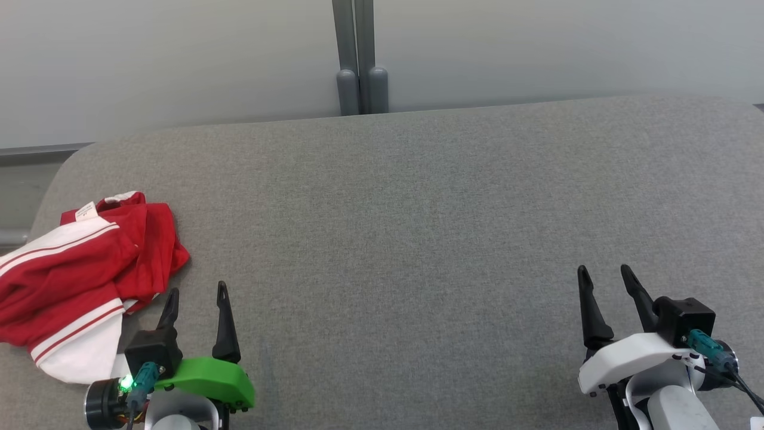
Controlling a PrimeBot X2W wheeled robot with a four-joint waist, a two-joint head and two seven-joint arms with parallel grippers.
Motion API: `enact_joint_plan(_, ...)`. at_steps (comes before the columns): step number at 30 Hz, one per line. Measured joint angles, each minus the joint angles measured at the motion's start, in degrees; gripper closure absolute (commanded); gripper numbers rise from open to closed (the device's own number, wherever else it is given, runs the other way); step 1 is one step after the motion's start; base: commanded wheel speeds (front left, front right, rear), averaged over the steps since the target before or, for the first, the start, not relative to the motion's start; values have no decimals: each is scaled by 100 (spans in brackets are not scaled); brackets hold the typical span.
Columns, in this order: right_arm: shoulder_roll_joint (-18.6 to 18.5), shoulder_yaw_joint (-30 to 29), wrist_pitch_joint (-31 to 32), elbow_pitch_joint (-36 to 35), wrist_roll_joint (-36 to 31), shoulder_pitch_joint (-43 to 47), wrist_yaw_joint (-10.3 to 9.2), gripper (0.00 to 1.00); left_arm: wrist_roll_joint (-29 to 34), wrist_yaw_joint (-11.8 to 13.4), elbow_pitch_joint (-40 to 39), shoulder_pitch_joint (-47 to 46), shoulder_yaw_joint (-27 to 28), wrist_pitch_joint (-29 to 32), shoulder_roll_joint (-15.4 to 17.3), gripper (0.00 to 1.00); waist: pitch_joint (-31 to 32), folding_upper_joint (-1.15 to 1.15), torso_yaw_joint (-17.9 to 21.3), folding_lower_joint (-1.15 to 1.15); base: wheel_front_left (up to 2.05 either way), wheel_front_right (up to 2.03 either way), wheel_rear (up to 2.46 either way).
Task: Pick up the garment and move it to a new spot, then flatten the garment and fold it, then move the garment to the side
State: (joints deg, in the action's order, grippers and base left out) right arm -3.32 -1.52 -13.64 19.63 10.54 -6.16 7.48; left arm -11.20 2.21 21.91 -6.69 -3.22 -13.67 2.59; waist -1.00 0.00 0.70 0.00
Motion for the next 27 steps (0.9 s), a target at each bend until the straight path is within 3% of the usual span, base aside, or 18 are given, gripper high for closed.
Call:
enact_joint_plan(17,25,16,-140,16,-481,16,0,0,498,16,45,72,-38,-146,8,0,39,0,-30,0,0,0,0)
enact_joint_plan(27,33,179,-141,-14,-480,20,0,0,477,86,68,74,-37,-146,9,0,9,0,-347,0,0,0,0)
